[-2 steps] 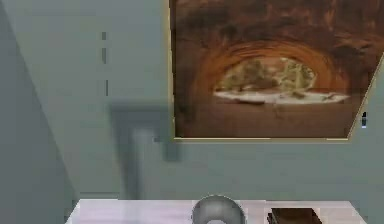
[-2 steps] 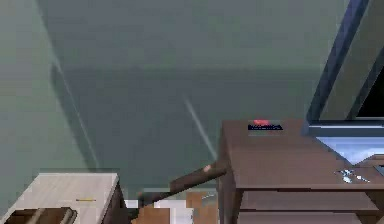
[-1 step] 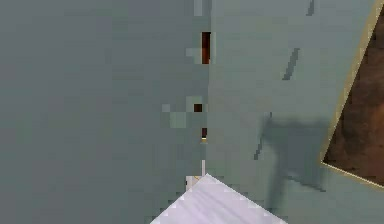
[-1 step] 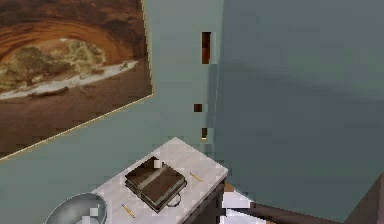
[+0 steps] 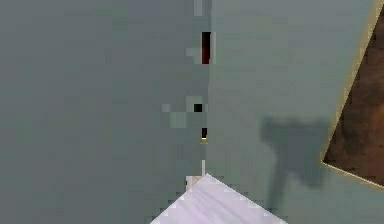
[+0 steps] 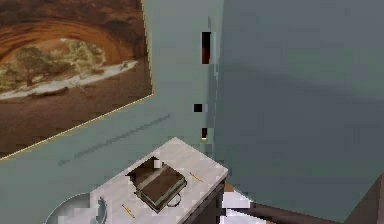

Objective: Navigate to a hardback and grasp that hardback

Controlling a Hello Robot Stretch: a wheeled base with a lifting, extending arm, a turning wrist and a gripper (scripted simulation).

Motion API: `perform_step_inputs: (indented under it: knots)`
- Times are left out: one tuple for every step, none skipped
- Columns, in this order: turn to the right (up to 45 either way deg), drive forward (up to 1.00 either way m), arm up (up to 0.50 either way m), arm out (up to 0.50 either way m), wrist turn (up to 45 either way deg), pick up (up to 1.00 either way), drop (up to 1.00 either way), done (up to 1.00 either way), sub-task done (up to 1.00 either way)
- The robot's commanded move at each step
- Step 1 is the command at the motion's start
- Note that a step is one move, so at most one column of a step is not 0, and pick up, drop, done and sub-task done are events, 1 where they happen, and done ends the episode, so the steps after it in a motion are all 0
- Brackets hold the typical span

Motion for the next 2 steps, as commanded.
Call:
perform_step_inputs:
  knots:
    - [0.0,0.00,0.30,0.00,0.0,0.00,0.00,0.00,0.00]
    - [0.0,0.00,0.00,0.18,0.0,0.00,0.00,0.00,0.00]
